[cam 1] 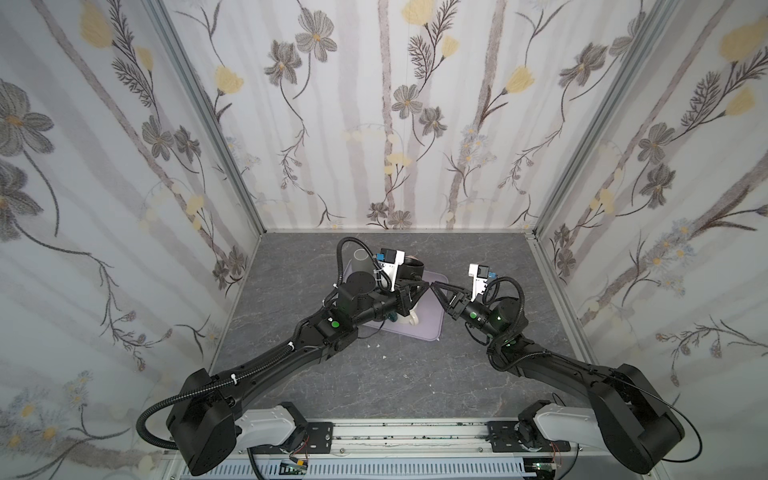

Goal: Turn the mug right side up
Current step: 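Open the right gripper off the handle while the left gripper holds the black mug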

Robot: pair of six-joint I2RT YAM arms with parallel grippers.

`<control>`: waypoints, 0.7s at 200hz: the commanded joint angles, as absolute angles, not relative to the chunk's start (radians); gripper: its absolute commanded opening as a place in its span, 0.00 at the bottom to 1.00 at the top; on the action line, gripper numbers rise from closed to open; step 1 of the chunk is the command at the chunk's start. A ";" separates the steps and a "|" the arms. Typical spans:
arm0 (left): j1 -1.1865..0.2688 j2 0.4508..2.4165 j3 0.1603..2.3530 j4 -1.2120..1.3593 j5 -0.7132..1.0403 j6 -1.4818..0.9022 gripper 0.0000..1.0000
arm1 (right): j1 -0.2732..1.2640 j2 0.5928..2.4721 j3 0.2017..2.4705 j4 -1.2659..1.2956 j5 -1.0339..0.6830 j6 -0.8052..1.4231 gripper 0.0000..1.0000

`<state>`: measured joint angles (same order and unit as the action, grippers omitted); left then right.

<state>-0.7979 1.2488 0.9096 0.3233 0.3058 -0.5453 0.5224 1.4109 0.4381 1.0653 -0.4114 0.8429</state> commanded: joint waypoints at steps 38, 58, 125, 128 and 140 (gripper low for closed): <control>-0.796 1.230 0.919 0.344 0.217 -0.455 0.00 | 0.518 1.346 0.435 0.955 -0.339 0.794 0.46; -0.794 1.206 0.908 0.332 0.168 -0.414 0.00 | 0.516 1.288 0.442 0.849 -0.298 0.748 0.59; -0.736 1.147 0.841 0.317 0.014 -0.284 0.00 | 0.513 1.065 0.470 0.400 -0.022 0.638 0.81; -0.732 1.146 0.838 0.319 0.009 -0.277 0.00 | 0.514 1.059 0.469 0.387 -0.016 0.635 0.81; -0.713 1.144 0.821 0.333 -0.013 -0.253 0.00 | 0.512 1.038 0.468 0.352 0.001 0.622 0.81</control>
